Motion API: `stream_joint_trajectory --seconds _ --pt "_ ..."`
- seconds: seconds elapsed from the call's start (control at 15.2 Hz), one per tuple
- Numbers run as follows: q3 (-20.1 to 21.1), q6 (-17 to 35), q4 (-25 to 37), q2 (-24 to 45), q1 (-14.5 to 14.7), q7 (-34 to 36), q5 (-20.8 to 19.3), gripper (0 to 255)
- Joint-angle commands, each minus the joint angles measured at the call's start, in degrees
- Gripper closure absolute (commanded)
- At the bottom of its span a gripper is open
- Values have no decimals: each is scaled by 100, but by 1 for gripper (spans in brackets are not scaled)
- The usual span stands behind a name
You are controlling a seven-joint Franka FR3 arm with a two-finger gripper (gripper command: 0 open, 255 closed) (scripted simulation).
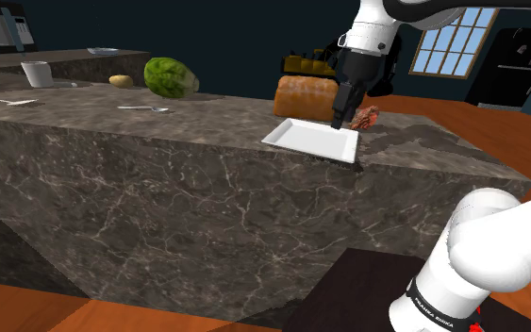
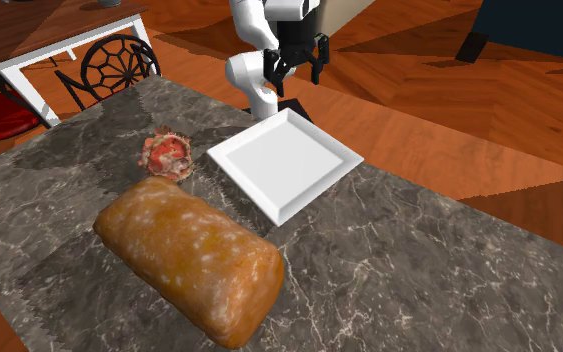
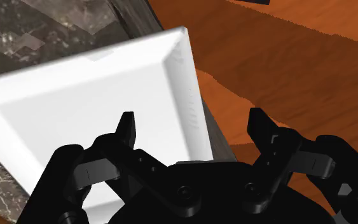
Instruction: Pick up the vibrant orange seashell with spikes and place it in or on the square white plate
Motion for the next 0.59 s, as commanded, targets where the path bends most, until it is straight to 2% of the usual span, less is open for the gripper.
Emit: stream_joint_trajectory --seconds 0.0,0.53 --pt "0 0 0 0 0 0 0 0" --pt "-934 192 530 621 -460 -455 -233 0"
